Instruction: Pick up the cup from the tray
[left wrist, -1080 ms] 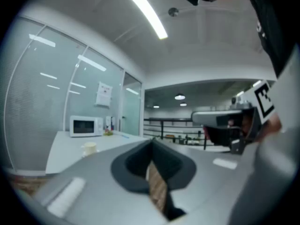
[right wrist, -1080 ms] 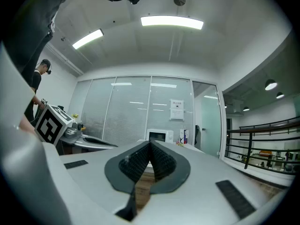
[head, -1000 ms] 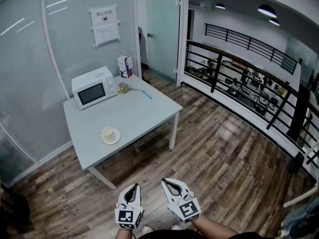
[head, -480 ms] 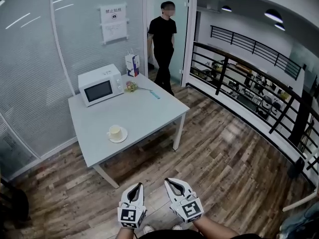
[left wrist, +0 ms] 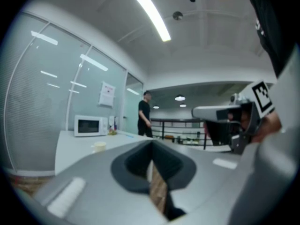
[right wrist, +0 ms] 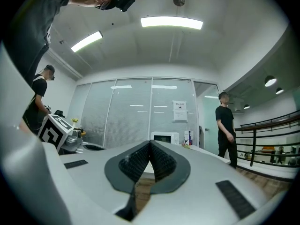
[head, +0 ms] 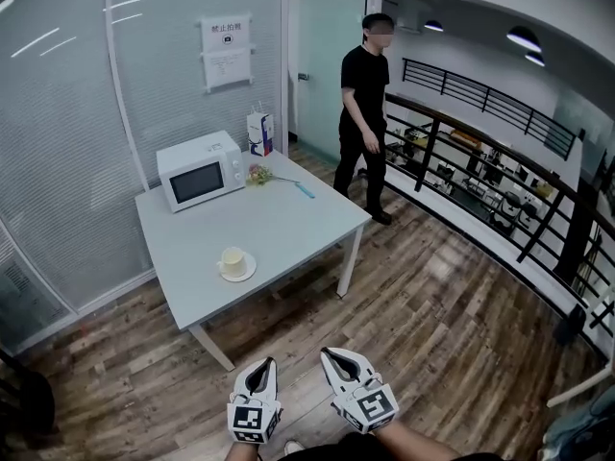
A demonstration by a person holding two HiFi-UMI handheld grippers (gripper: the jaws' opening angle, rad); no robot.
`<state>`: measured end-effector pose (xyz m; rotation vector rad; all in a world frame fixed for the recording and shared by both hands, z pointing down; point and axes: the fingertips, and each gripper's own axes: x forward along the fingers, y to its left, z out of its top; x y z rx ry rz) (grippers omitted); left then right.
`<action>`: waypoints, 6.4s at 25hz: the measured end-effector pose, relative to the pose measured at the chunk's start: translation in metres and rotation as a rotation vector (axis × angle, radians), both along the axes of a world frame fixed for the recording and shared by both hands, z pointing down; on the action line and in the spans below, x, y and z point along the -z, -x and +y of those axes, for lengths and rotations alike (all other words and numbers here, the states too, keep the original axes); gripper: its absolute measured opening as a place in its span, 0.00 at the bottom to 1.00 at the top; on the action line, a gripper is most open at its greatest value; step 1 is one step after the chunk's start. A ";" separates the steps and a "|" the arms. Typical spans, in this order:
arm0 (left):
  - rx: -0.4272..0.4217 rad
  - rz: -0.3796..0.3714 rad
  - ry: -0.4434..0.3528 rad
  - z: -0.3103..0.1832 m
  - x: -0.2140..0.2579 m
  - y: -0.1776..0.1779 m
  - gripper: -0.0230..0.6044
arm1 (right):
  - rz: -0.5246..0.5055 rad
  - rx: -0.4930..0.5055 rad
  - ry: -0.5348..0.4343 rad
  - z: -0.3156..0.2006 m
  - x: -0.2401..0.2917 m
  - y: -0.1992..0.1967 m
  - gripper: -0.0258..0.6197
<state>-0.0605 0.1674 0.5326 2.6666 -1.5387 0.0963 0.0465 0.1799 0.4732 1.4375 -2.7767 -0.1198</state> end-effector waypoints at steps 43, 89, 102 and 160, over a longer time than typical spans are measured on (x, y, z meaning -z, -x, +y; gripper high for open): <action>0.267 -0.096 0.052 -0.209 0.000 -0.036 0.04 | -0.090 0.228 0.051 -0.249 -0.016 -0.056 0.05; 0.344 -0.011 0.129 -0.394 -0.054 0.096 0.05 | 0.112 0.420 0.143 -0.445 -0.060 0.127 0.05; 0.523 -0.039 0.341 -0.409 -0.139 0.106 0.64 | 0.136 0.524 0.262 -0.466 -0.115 0.134 0.05; 0.557 -0.157 0.249 -0.447 -0.067 0.095 0.70 | 0.063 0.552 0.194 -0.494 -0.081 0.103 0.05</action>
